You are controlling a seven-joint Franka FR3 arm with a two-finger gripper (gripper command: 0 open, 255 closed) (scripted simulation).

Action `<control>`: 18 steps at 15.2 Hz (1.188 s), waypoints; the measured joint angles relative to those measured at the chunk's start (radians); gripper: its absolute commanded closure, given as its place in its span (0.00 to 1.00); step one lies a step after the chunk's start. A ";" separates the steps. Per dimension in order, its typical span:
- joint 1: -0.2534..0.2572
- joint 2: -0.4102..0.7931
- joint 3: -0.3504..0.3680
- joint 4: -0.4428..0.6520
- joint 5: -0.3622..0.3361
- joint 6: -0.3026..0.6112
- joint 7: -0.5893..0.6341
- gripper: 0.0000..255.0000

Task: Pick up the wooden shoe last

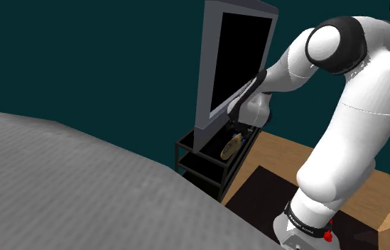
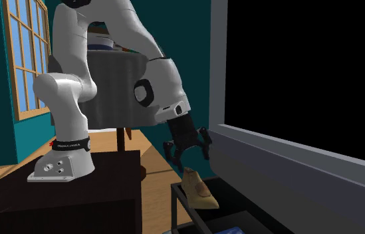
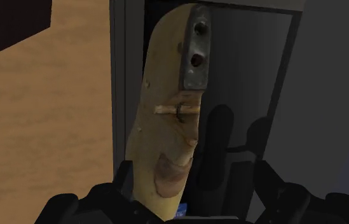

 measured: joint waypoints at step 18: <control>-0.427 0.259 0.467 0.158 0.578 0.197 -0.483 1.00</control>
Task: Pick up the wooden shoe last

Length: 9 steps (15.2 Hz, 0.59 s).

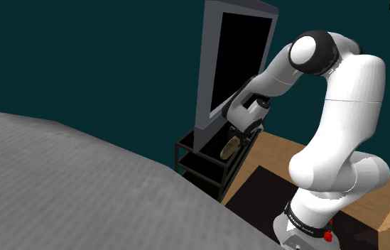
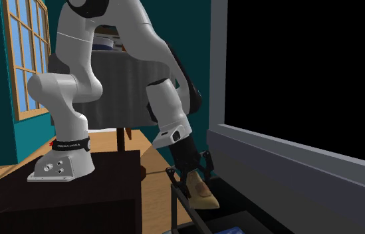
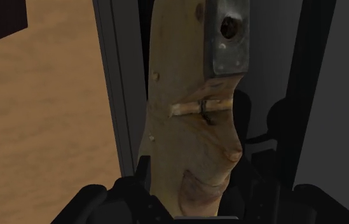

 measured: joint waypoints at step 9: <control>0.182 -0.094 -0.200 -0.049 -0.130 -0.082 0.158 1.00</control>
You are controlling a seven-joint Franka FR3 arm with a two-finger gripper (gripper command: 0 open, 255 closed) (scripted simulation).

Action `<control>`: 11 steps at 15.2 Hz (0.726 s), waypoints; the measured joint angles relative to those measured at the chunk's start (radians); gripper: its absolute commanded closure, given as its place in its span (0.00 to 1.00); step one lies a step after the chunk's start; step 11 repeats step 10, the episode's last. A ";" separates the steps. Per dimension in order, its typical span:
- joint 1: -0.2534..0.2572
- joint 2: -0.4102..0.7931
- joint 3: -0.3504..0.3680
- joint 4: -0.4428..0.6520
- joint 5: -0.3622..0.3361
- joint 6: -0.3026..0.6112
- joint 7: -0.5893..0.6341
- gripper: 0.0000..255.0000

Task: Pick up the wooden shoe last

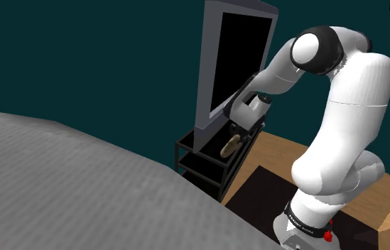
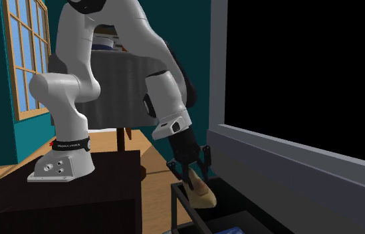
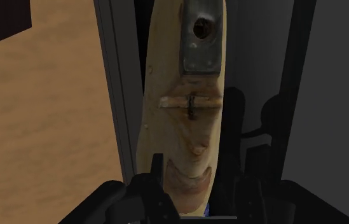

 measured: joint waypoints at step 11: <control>0.228 -0.164 -0.289 -0.078 -0.375 -0.113 0.347 1.00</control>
